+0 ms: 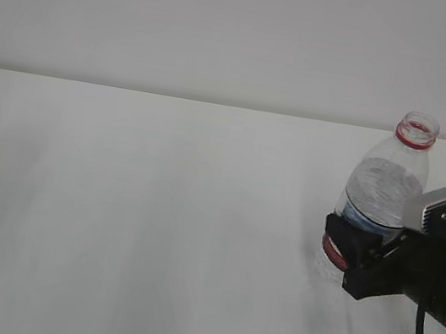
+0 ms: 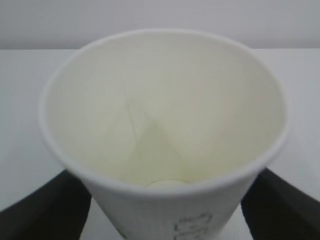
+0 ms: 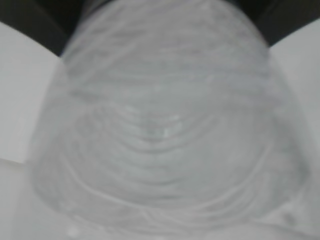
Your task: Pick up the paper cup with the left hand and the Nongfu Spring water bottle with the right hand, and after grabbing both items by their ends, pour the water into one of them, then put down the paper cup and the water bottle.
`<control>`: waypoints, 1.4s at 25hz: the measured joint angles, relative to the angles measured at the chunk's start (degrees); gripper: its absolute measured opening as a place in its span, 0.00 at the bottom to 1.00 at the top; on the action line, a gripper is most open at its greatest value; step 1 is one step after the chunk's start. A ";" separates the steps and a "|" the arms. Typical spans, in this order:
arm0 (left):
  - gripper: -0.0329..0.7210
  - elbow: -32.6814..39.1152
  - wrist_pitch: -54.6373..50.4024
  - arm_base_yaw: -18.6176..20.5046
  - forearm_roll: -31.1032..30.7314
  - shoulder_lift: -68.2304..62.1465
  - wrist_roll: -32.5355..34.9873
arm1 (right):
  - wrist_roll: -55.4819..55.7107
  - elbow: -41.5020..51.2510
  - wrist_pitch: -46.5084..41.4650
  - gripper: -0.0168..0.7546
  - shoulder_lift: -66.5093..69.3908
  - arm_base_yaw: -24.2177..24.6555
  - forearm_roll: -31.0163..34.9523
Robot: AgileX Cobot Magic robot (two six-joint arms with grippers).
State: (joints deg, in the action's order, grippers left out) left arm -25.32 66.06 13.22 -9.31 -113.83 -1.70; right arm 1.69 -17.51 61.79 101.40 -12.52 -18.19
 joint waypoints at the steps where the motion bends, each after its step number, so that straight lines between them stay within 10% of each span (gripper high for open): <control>1: 0.95 -0.30 0.00 0.00 0.00 -0.35 0.00 | 0.10 0.00 0.00 0.65 0.00 0.00 -0.14; 29: 0.95 -5.10 0.00 0.00 -0.24 -4.53 -1.05 | 0.78 0.00 0.00 0.65 0.00 0.00 -0.89; 35: 0.82 -5.10 0.00 0.00 -0.71 -4.58 -1.05 | 0.78 0.00 0.00 0.65 0.00 0.00 -0.89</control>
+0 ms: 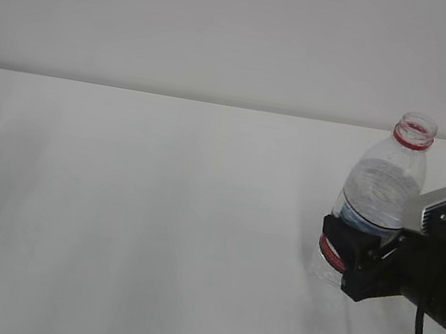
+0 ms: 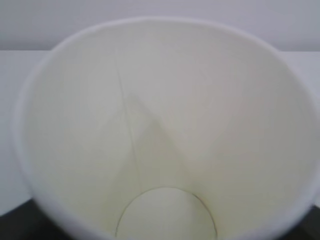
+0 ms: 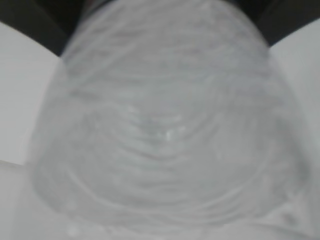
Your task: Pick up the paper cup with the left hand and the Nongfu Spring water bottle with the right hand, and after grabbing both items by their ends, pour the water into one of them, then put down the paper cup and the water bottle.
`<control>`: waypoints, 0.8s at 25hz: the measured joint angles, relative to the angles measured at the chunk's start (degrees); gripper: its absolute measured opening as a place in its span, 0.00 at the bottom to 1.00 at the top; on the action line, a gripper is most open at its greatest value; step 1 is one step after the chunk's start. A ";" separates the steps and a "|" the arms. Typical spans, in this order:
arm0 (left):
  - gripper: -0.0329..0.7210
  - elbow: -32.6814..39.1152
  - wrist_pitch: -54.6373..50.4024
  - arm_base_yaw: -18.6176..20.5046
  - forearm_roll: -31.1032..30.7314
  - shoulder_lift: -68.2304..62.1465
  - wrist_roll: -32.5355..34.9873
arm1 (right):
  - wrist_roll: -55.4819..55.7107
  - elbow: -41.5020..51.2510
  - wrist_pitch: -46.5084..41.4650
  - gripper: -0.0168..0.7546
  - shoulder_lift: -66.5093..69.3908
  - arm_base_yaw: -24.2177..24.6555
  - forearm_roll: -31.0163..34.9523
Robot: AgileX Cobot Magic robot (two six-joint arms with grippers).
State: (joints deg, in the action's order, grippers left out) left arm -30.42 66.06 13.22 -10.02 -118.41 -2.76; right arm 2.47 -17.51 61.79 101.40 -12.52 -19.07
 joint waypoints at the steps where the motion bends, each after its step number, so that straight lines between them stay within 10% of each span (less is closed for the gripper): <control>1: 0.80 0.00 0.00 0.00 -0.15 0.00 0.00 | 0.00 0.00 0.00 0.65 0.00 0.00 0.00; 20: 0.79 6.11 0.22 0.00 -9.80 5.21 -1.76 | 0.00 0.00 0.00 0.65 0.00 0.00 -0.09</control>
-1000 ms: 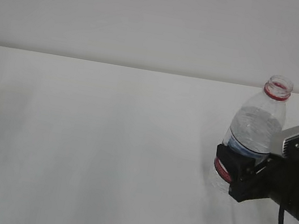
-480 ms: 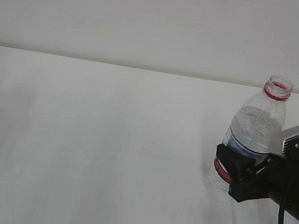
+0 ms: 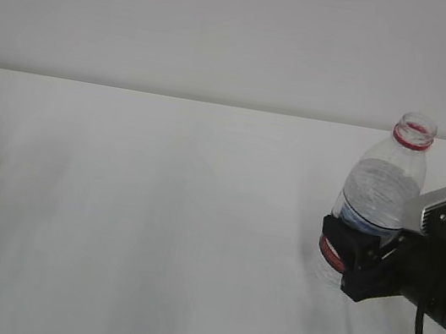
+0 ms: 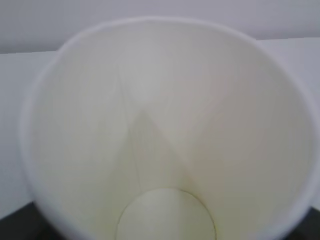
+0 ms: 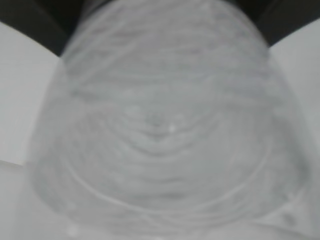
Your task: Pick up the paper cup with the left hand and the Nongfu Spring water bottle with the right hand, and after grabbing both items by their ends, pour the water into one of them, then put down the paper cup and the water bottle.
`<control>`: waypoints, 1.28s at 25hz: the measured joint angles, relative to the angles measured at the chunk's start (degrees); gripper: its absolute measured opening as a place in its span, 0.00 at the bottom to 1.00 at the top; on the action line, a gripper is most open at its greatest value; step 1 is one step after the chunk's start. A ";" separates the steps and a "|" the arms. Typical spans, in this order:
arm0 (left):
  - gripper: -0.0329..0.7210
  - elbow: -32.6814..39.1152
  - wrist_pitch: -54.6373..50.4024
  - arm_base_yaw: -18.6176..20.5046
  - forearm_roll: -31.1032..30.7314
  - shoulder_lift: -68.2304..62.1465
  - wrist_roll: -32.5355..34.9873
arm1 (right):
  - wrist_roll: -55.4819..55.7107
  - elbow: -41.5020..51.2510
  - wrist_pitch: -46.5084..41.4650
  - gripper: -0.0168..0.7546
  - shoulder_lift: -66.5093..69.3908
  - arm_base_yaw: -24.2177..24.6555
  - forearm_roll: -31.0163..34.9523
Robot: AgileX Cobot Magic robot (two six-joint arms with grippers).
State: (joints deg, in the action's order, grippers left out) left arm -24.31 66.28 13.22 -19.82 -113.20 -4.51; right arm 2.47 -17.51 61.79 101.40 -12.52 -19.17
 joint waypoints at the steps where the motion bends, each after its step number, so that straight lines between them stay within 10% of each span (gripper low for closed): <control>1: 0.79 0.54 0.00 0.00 0.00 0.75 0.00 | 0.00 0.00 0.00 0.65 0.00 0.00 -0.04; 32: 0.80 8.52 -0.22 -0.53 -8.01 17.49 -7.90 | 1.85 0.00 -1.99 0.65 -5.35 0.00 -3.17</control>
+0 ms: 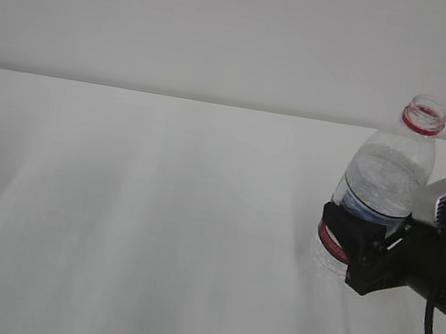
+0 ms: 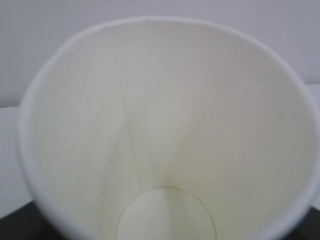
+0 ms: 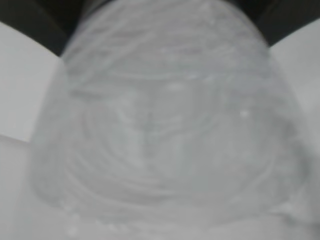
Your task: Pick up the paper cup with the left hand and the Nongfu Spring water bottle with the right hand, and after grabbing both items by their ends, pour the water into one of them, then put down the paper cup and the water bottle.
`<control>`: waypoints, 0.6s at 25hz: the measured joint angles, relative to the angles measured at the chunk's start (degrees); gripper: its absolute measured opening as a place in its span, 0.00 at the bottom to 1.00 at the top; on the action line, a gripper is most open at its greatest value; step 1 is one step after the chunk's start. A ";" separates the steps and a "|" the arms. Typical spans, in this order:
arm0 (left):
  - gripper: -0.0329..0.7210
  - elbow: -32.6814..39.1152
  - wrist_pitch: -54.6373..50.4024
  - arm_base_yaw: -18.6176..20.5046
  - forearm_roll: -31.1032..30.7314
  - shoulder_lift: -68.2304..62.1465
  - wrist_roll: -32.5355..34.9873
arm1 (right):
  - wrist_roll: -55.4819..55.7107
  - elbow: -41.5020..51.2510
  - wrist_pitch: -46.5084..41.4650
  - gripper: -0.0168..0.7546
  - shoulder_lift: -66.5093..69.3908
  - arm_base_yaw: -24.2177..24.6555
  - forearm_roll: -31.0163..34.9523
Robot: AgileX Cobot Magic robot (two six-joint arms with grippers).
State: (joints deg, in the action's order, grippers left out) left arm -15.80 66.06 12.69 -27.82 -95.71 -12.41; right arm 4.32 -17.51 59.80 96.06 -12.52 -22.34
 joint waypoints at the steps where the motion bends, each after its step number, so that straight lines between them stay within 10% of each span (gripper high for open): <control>1: 0.80 0.00 0.00 0.00 -0.97 0.10 -0.49 | 0.28 0.00 -0.77 0.65 -0.52 0.00 -0.28; 15: 0.80 0.00 0.00 -6.38 -10.57 0.65 -3.91 | 3.26 0.30 -7.20 0.65 -7.18 0.00 -5.11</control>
State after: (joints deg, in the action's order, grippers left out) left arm -15.80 66.06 6.31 -38.39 -95.06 -16.32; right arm 7.58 -17.21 52.60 88.88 -12.52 -27.45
